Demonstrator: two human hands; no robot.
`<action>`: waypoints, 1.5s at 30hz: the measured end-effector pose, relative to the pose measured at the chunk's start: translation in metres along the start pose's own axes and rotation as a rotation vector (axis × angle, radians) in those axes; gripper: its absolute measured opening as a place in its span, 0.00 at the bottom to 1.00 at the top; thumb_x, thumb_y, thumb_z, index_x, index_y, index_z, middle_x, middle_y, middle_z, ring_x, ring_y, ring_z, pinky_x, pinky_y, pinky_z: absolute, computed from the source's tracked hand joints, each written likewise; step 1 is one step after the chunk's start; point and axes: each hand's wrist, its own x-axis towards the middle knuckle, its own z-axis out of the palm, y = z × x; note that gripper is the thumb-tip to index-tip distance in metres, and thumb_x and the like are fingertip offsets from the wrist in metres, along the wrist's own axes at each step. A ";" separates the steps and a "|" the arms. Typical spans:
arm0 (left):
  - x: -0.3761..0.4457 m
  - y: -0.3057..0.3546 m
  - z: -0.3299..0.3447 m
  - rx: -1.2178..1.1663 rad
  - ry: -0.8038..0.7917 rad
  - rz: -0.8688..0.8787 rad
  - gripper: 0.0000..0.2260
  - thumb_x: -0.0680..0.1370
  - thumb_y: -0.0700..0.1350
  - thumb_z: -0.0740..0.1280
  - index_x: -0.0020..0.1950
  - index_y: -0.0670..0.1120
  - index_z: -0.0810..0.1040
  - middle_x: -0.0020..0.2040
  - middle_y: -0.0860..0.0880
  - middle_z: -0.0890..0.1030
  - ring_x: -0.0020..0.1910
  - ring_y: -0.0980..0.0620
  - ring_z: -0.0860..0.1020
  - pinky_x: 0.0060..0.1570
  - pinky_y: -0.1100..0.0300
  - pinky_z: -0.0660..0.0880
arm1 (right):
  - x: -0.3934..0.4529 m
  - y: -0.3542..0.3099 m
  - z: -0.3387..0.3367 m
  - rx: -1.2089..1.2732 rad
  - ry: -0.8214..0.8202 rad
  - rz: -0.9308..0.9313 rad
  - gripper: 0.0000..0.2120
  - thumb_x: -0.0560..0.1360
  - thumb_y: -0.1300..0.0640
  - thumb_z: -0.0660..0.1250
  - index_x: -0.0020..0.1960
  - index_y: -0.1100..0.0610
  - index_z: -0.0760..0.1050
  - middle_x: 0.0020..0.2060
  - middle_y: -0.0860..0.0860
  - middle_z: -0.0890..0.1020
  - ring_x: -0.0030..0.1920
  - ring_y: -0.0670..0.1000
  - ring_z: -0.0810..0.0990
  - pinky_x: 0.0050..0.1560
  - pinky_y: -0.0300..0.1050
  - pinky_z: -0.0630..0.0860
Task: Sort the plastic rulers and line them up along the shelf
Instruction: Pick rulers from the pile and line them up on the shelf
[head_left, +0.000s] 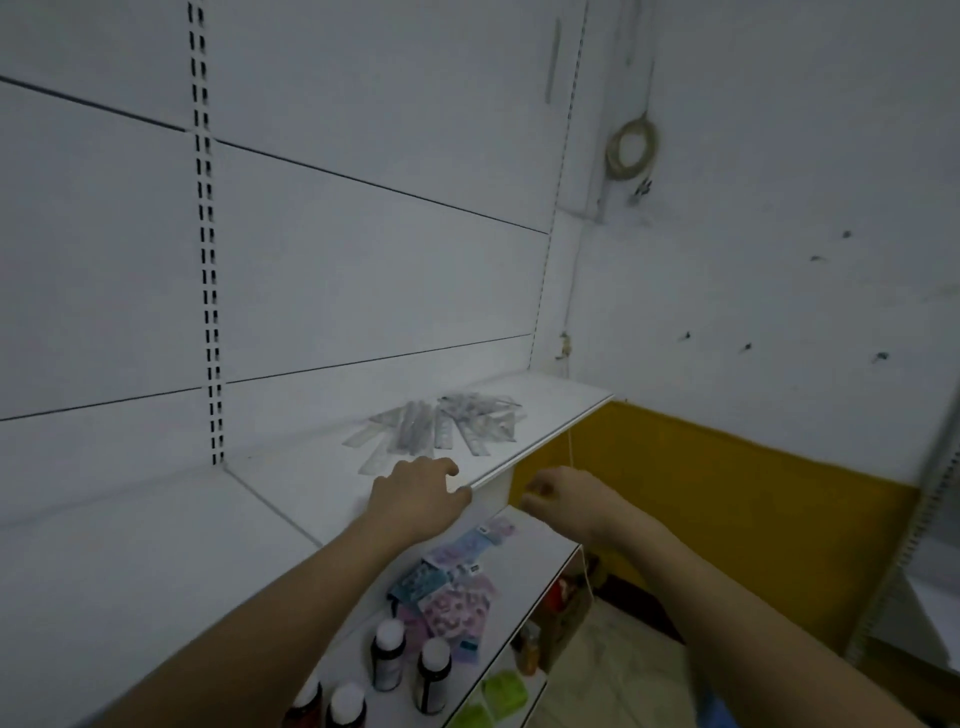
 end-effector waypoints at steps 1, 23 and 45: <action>0.014 -0.001 0.003 -0.010 0.002 -0.007 0.21 0.78 0.61 0.58 0.70 0.55 0.69 0.70 0.50 0.71 0.67 0.47 0.70 0.63 0.50 0.68 | 0.013 0.005 0.001 0.006 -0.001 0.001 0.20 0.78 0.41 0.59 0.62 0.52 0.74 0.57 0.51 0.79 0.52 0.50 0.77 0.53 0.49 0.76; 0.227 -0.026 0.042 0.006 0.205 -0.580 0.11 0.74 0.51 0.69 0.52 0.45 0.80 0.52 0.45 0.82 0.47 0.47 0.80 0.47 0.57 0.78 | 0.272 0.097 0.006 0.291 -0.125 -0.500 0.17 0.78 0.46 0.62 0.63 0.52 0.75 0.57 0.49 0.79 0.54 0.50 0.78 0.58 0.49 0.75; 0.259 -0.060 0.009 -0.356 0.253 -0.599 0.06 0.81 0.41 0.61 0.55 0.48 0.77 0.41 0.47 0.82 0.27 0.52 0.77 0.28 0.60 0.73 | 0.480 0.033 0.026 -0.048 -0.525 -0.899 0.23 0.69 0.39 0.73 0.60 0.49 0.78 0.53 0.43 0.75 0.50 0.44 0.74 0.51 0.38 0.71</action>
